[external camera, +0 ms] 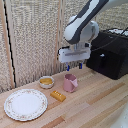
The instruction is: Please focus on the pink mug and carefully direct your gripper towards it. Gently take hold of the pink mug using your grasping instrument. Exercise caution as you elevate the pink mug off the tabletop. Shift the pink mug so it is above the white platter. With precision, slowly place the pink mug onto the white platter.
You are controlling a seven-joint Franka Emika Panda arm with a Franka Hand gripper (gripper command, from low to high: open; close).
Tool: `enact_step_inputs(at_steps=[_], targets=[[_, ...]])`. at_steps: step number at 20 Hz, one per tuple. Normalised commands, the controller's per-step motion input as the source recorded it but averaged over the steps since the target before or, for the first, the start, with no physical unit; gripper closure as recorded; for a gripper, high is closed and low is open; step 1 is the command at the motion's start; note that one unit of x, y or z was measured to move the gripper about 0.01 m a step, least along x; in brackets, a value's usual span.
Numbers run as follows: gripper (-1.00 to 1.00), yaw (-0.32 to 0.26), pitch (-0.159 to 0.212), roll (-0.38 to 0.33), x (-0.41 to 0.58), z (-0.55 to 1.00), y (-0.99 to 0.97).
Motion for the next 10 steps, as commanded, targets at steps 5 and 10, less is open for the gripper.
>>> enact_step_inputs(at_steps=[5, 10], targets=[[-1.0, 0.04, 0.002, 0.0, 0.098, -0.31, -0.3], [-1.0, 0.075, 0.0, 0.0, 0.061, -0.31, -0.33]])
